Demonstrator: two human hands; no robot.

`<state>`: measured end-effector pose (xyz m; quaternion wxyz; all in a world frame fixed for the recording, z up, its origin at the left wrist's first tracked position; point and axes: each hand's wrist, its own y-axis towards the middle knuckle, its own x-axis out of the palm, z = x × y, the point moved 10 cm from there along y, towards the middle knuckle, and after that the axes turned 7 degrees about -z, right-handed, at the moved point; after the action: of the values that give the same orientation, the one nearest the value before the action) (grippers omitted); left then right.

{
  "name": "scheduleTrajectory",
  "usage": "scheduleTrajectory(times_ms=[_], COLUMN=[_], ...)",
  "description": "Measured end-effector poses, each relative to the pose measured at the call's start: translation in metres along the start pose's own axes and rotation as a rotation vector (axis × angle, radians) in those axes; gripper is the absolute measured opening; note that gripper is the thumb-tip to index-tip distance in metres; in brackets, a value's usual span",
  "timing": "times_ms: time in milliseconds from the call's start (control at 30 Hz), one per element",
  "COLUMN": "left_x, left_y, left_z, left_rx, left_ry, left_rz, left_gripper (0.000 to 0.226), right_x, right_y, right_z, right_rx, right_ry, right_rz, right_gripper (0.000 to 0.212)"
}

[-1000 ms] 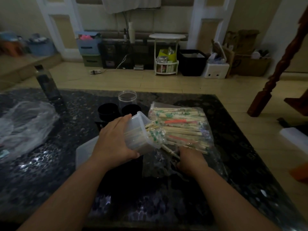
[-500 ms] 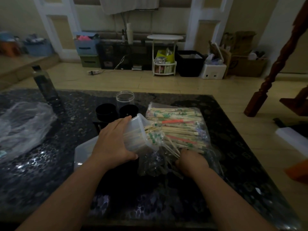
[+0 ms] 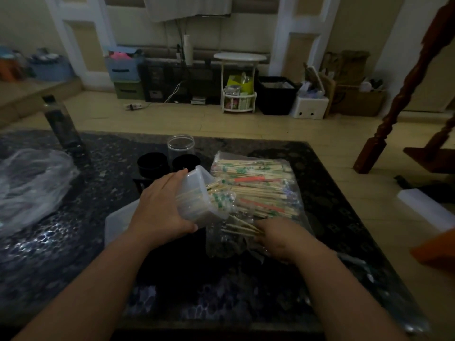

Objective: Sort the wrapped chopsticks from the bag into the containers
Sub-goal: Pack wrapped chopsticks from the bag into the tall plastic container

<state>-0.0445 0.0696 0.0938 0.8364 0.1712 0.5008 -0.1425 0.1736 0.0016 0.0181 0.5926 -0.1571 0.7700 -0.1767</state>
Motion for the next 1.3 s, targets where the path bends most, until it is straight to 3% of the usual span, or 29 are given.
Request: scheduleTrajectory(times_ms=[100,200,267,467,567,867,1000,1167,1300], left_x=[-0.002,-0.003,-0.005,-0.006,-0.008,-0.003,-0.001,0.001,0.001], left_y=[-0.001,-0.002,-0.002,-0.002,-0.004,-0.004,-0.004,-0.004,-0.004], left_z=[-0.002,-0.003,-0.005,-0.01,-0.01,-0.003,-0.004,-0.004,-0.001], left_rx=[-0.008,-0.019,-0.026,-0.035,-0.028,-0.021,-0.022,0.001,0.057], left_ry=[-0.016,-0.018,-0.018,-0.033,-0.055,-0.05,-0.074,-0.061,-0.052], left_rz=[0.005,0.013,0.022,0.038,0.048,-0.002,-0.01,-0.012,-0.004], left_gripper=[0.126,0.127,0.126,0.128,0.128,0.127,0.127,0.129,0.126], right_x=[-0.007,-0.016,-0.027,-0.059,-0.078,-0.114,-0.118,-0.113,-0.115], right_y=[-0.008,-0.018,-0.024,-0.037,-0.047,-0.079,-0.097,-0.091,-0.092], right_z=[0.002,0.005,0.005,0.012,0.008,-0.04,-0.06,-0.062,-0.053], right_rx=[0.017,0.06,0.086,0.148,0.148,-0.11,-0.264,-0.287,-0.364], right_ry=[-0.005,0.035,-0.022,-0.125,-0.141,-0.128,-0.197,-0.19,0.151], right_rz=[-0.032,-0.038,0.01,0.206,0.339,0.799,1.079,1.112,1.148], right_gripper=[0.017,0.05,0.058,0.028,0.03,0.031,0.024,0.03,0.03])
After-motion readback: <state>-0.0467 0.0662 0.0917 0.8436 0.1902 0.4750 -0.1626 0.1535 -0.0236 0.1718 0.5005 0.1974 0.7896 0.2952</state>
